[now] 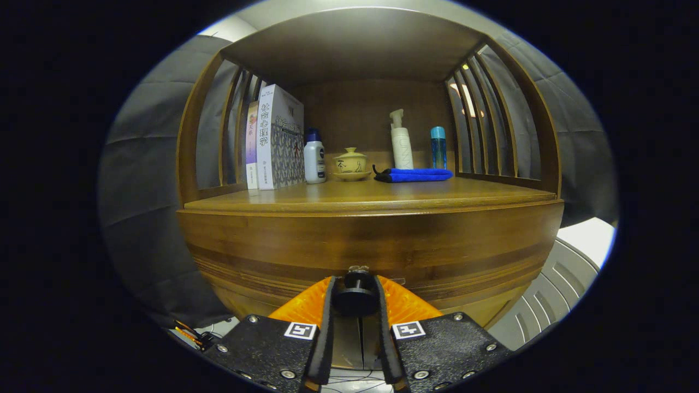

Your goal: Pull open the drawer, take out the items inside it, and place them on the countertop above the cabinet.

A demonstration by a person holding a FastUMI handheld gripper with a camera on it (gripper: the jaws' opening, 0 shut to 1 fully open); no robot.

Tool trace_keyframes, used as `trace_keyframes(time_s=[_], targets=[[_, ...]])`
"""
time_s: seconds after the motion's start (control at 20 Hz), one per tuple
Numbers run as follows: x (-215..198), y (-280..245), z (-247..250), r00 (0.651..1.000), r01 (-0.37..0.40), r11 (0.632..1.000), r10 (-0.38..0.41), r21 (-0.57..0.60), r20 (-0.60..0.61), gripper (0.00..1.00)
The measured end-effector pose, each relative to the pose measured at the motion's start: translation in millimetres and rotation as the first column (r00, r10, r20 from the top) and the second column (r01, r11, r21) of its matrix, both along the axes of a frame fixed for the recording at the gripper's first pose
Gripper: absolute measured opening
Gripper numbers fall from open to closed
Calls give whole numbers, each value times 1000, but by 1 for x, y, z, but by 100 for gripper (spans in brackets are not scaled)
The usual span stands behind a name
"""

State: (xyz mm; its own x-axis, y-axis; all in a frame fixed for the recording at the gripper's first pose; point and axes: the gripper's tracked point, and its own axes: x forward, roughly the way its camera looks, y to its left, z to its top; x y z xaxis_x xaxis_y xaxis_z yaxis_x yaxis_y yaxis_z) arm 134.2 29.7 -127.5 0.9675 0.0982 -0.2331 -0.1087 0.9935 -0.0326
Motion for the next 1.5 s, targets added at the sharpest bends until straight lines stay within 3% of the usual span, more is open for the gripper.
trace_keyframes(time_s=[1.5], targets=[[-144, -7, -7, 999, -33, 999, 33, 12, -15, 33]])
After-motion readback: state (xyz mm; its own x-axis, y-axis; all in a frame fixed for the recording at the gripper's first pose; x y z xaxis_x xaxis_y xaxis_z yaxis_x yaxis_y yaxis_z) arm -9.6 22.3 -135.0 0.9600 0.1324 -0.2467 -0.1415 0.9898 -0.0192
